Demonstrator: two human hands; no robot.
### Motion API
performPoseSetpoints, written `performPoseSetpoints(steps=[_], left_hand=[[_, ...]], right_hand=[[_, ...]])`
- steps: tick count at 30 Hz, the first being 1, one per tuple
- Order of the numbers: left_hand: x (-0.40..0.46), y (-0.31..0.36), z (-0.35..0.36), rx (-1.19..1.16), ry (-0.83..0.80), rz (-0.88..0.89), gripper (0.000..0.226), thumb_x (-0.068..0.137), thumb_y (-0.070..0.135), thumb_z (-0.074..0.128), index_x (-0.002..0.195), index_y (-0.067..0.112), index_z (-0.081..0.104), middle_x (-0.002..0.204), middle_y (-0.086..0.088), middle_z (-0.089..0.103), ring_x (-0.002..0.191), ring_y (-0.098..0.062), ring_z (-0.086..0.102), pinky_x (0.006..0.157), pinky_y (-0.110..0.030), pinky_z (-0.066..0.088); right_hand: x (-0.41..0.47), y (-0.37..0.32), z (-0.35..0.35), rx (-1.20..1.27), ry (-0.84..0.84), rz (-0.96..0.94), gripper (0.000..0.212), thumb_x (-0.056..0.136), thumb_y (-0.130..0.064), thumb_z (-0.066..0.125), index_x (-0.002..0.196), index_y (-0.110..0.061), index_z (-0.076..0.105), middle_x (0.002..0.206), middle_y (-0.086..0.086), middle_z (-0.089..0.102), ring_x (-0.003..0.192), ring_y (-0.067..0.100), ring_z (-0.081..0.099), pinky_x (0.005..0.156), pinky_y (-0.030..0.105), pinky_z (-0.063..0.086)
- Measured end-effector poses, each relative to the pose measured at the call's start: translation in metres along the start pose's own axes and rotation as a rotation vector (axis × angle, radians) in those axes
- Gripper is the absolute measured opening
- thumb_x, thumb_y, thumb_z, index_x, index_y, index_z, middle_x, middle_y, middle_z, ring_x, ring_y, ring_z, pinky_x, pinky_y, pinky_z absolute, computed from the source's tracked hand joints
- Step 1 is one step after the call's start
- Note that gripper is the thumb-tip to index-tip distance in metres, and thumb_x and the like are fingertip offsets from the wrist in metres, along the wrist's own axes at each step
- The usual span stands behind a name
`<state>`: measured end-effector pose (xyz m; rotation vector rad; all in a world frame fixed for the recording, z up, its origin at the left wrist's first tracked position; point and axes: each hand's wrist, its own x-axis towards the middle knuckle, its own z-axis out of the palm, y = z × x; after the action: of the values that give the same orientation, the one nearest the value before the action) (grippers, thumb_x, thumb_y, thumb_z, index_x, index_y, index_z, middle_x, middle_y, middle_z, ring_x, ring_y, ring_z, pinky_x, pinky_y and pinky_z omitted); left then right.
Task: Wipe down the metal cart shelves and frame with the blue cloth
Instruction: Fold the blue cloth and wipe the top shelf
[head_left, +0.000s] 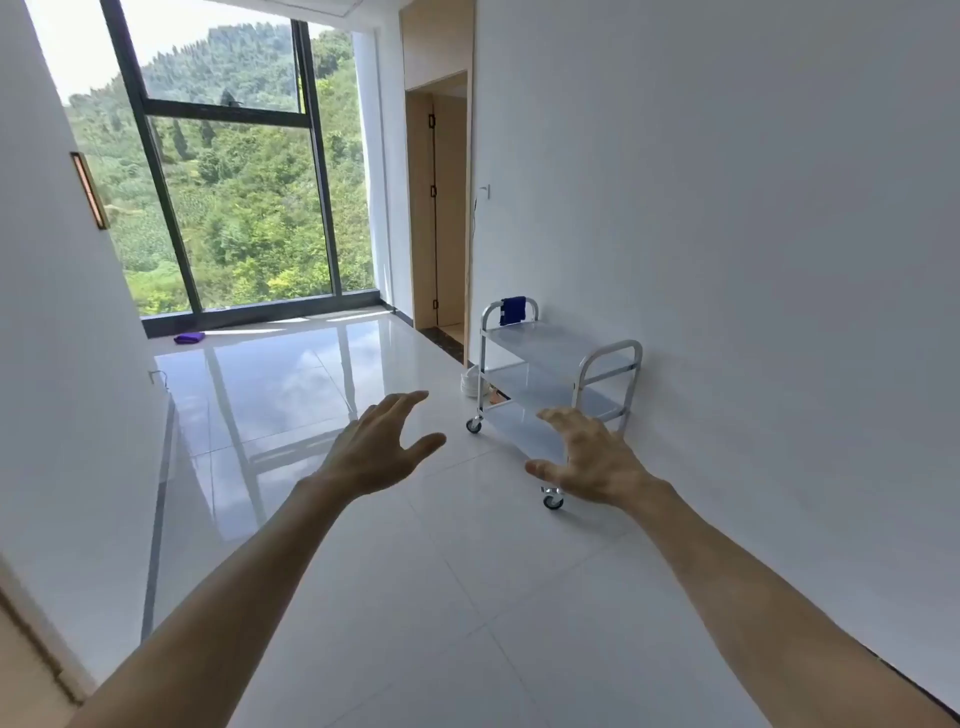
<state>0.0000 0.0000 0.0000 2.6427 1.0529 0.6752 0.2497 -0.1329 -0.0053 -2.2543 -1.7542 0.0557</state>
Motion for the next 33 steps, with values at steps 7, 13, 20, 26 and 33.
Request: performPoseSetpoints(steps=[7,13,20,26,33], left_hand=[[0.080,-0.069,0.012,-0.038,-0.037,-0.050,0.070,0.092,0.055,0.056,0.151,0.026,0.033,0.155,0.002,0.040,0.136,-0.024,0.045,0.105,-0.047,0.045],[0.157,-0.118,0.036,-0.062,-0.041,-0.039,0.069,0.091,0.057,0.056,0.150,0.028,0.034,0.153,0.004,0.041,0.135,-0.022,0.046,0.104,-0.045,0.046],[0.261,-0.166,0.074,-0.019,-0.062,-0.023,0.070,0.091,0.060,0.054,0.150,0.030,0.033,0.154,0.005,0.041,0.136,-0.022,0.045,0.104,-0.045,0.043],[0.369,-0.204,0.100,-0.067,-0.069,-0.074,0.069,0.090,0.055,0.057,0.150,0.027,0.036,0.154,0.002,0.042,0.133,-0.022,0.048,0.106,-0.044,0.044],[0.470,-0.258,0.121,-0.076,-0.050,-0.117,0.069,0.089,0.058,0.056,0.149,0.029,0.036,0.151,0.004,0.045,0.131,-0.020,0.049,0.105,-0.043,0.045]], right_hand=[[0.092,0.003,0.024,0.031,-0.005,0.046,0.077,0.091,-0.057,0.059,0.154,-0.028,0.025,0.160,-0.004,0.026,0.143,0.027,0.030,0.115,0.052,0.029],[0.178,0.018,0.051,0.025,-0.001,0.047,0.077,0.090,-0.060,0.056,0.153,-0.029,0.025,0.160,-0.006,0.027,0.141,0.026,0.033,0.113,0.052,0.032],[0.299,0.056,0.077,0.037,-0.018,0.033,0.077,0.089,-0.059,0.059,0.152,-0.031,0.025,0.159,-0.005,0.028,0.140,0.026,0.034,0.112,0.052,0.033],[0.423,0.095,0.091,0.071,-0.027,0.015,0.079,0.089,-0.057,0.060,0.154,-0.031,0.021,0.157,-0.003,0.031,0.139,0.027,0.035,0.112,0.051,0.034],[0.558,0.128,0.100,0.069,-0.030,-0.010,0.079,0.088,-0.058,0.061,0.152,-0.026,0.027,0.157,-0.002,0.032,0.139,0.027,0.036,0.111,0.049,0.035]])
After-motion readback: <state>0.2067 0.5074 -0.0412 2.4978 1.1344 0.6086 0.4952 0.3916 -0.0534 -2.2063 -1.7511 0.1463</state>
